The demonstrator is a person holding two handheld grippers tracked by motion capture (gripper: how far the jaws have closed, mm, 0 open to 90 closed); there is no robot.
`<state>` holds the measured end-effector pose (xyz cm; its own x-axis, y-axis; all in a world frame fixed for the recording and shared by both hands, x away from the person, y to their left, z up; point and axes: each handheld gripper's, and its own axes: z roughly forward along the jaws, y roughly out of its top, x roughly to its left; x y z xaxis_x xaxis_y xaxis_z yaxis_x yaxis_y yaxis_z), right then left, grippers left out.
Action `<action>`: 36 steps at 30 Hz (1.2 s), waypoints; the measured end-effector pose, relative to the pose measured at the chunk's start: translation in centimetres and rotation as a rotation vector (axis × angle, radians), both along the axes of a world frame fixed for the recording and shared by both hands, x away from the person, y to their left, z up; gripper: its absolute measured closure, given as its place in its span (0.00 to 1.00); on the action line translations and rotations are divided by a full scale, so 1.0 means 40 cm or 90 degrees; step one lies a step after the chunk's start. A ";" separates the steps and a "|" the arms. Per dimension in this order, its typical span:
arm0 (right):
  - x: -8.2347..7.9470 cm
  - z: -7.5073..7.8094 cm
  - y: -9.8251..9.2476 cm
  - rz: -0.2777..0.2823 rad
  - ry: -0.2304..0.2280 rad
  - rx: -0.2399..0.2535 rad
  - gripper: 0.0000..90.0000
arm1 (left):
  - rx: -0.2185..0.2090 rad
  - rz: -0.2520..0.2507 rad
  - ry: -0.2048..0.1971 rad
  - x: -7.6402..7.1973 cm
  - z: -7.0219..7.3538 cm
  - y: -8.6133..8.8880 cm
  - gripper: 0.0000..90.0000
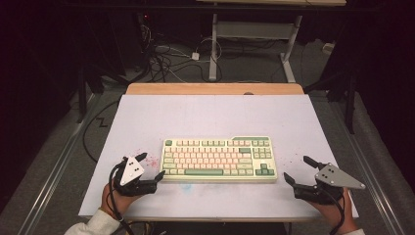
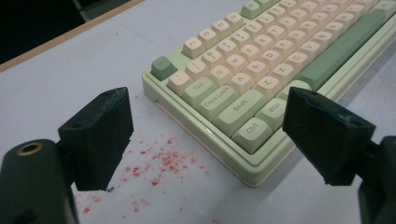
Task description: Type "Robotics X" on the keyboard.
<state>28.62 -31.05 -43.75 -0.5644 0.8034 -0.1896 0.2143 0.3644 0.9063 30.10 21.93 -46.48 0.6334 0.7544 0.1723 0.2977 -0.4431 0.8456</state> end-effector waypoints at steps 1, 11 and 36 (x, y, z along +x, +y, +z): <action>0.000 -0.001 0.000 0.000 0.002 -0.001 0.19 | 0.001 0.000 0.001 0.000 0.000 0.000 0.17; -0.001 0.008 0.006 0.004 -0.008 -0.009 0.21 | -0.005 -0.009 -0.006 -0.004 0.007 0.002 0.17; 0.060 0.026 0.082 0.056 0.009 -0.019 0.50 | 0.003 -0.026 -0.021 0.036 0.039 -0.022 0.18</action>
<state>31.04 -27.76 -42.71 -0.6353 0.7447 -0.2046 0.1924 0.4092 0.8919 31.54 21.05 -44.92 0.6576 0.7272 0.1970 0.2519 -0.4587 0.8522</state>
